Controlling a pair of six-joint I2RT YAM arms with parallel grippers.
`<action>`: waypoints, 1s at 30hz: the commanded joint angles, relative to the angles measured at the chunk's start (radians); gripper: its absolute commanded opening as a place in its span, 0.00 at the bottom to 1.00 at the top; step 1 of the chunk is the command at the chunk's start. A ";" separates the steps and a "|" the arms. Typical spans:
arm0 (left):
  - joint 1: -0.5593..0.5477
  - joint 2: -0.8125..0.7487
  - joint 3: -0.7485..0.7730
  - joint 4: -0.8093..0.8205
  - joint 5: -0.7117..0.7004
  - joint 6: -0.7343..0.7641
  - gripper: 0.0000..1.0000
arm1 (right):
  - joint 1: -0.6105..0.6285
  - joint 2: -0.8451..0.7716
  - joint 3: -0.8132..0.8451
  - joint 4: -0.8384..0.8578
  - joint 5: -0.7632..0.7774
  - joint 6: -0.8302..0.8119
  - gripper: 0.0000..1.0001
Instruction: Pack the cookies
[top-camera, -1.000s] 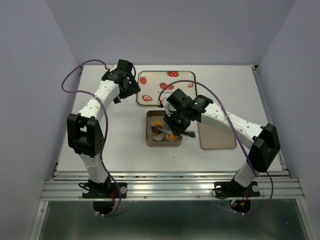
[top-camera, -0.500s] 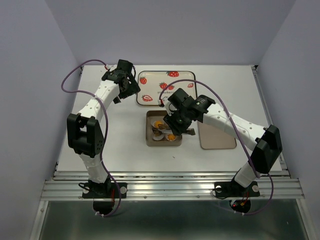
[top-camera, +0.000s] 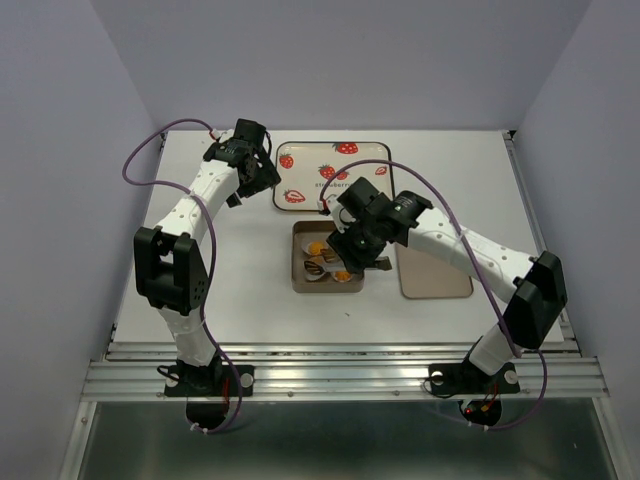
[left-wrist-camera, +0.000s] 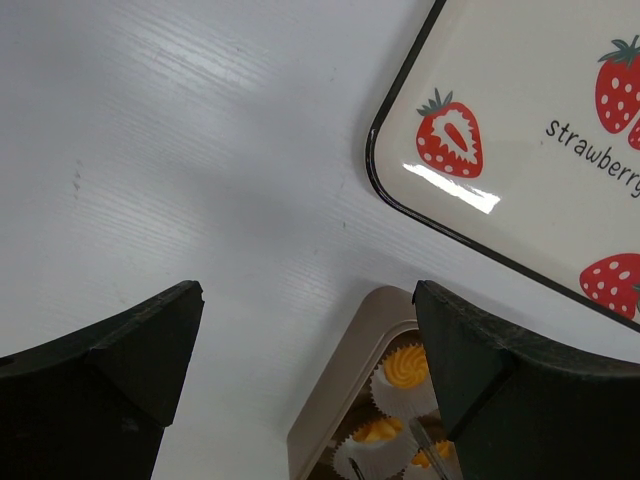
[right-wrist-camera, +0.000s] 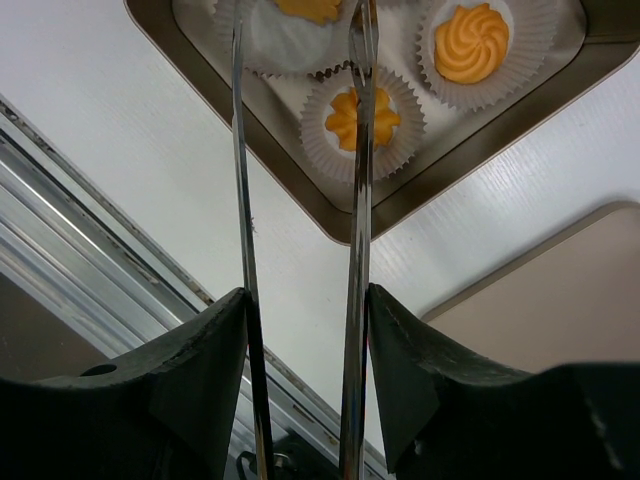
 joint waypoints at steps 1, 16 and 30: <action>-0.004 -0.042 -0.003 0.004 -0.025 0.009 0.99 | 0.008 -0.050 0.026 0.018 0.006 -0.006 0.55; -0.006 -0.050 0.007 -0.025 -0.019 0.001 0.99 | 0.008 -0.045 0.106 0.070 0.024 0.084 0.36; -0.012 -0.061 -0.011 -0.024 -0.027 -0.002 0.99 | 0.008 -0.011 0.023 0.102 0.003 0.080 0.27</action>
